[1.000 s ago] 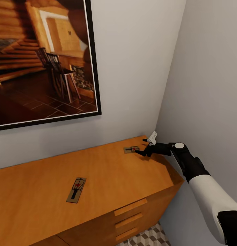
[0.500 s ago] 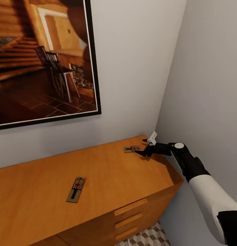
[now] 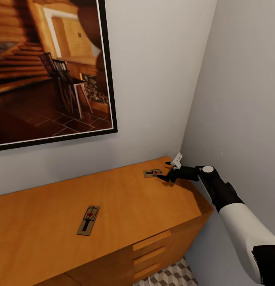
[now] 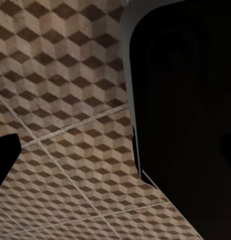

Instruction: Take the four mousetraps from the cabinet in the bathroom and place them on the bathroom floor. Make sure all four end up on the same floor surface, and ensure that at least two of them are either under or directly next to the same bathroom sink.

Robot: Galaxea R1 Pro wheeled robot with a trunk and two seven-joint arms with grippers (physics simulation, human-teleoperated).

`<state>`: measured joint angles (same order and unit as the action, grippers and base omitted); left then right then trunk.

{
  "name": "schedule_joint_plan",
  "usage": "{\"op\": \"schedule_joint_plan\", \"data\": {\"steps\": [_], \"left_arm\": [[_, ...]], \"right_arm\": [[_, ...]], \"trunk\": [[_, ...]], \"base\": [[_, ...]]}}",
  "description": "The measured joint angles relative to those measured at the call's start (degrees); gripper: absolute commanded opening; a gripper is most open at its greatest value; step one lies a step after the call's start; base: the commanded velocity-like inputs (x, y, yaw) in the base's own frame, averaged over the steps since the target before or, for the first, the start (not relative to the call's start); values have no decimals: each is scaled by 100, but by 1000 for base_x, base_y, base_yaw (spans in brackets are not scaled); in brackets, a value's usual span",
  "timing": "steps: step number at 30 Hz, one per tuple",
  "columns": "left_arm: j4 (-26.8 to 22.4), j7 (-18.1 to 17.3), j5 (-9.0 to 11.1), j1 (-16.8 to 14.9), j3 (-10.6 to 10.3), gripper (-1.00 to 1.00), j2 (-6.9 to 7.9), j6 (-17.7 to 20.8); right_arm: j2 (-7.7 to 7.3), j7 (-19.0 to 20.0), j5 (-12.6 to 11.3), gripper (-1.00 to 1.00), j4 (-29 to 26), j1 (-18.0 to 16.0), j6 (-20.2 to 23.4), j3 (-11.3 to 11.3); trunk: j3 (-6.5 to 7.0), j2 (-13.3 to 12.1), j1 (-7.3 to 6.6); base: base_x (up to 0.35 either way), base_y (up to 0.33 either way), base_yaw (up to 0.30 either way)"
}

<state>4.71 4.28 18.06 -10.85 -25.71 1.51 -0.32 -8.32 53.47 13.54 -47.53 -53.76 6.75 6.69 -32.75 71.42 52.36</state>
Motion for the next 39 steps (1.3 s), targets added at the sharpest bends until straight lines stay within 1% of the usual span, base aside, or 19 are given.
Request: {"op": "schedule_joint_plan", "data": {"steps": [11,26,34,39], "left_arm": [[2,1,1,0,-1,100,-4,0],[0,-1,1,0,-1,100,-10,0],[1,1,1,0,0,100,-65,0],[2,0,1,0,0,100,-75,0]], "right_arm": [[8,0,-2,100,0,0,0,0],[9,-8,-3,100,0,0,0,1],[9,-9,1,100,28,0,0,0],[9,-14,2,100,34,0,0,0]], "trunk": [[0,0,-1],[0,0,0],[0,0,0],[0,0,0]], "base": [[84,57,0],[6,4,0],[-1,0,0],[-23,0,0]]}}
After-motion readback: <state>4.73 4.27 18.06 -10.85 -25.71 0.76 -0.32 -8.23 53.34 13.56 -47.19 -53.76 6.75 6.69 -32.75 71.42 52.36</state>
